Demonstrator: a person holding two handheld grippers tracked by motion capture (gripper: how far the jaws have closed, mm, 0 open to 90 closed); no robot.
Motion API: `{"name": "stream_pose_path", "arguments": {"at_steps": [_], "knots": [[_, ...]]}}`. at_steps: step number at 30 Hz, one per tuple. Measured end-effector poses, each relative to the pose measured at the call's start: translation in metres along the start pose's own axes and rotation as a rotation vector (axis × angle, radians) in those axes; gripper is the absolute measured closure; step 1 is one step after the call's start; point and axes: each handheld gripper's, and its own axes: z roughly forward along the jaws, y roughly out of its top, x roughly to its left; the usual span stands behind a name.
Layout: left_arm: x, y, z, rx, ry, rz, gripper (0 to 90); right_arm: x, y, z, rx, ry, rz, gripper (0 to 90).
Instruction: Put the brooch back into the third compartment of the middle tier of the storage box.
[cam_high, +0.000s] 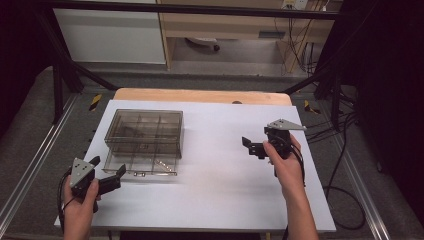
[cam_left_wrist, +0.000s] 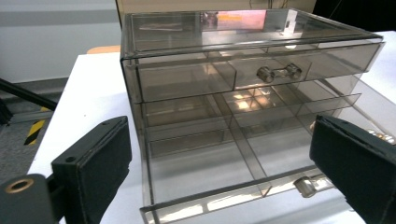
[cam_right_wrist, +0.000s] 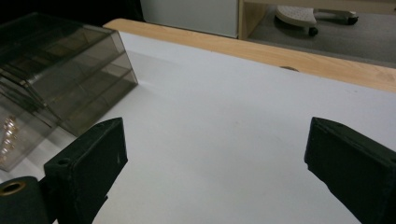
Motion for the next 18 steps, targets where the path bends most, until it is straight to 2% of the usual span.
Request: {"name": "stream_pose_path", "arguments": {"at_steps": [3,8,12,18], "knots": [[0.000,0.001,-0.002,-0.005,0.000,0.003,5.6,-0.004,-0.007,-0.002,0.019,-0.018,-0.013,6.1],[0.001,0.000,-0.002,-0.007,0.003,-0.003,5.6,-0.011,-0.021,-0.006,0.025,-0.018,-0.006,6.1],[0.001,0.001,-0.003,-0.011,0.004,0.002,5.6,-0.014,-0.030,-0.008,0.010,-0.021,0.003,5.8],[0.001,0.002,-0.004,-0.023,0.011,-0.001,5.6,-0.020,-0.041,-0.013,0.015,-0.036,-0.003,5.6]]}}
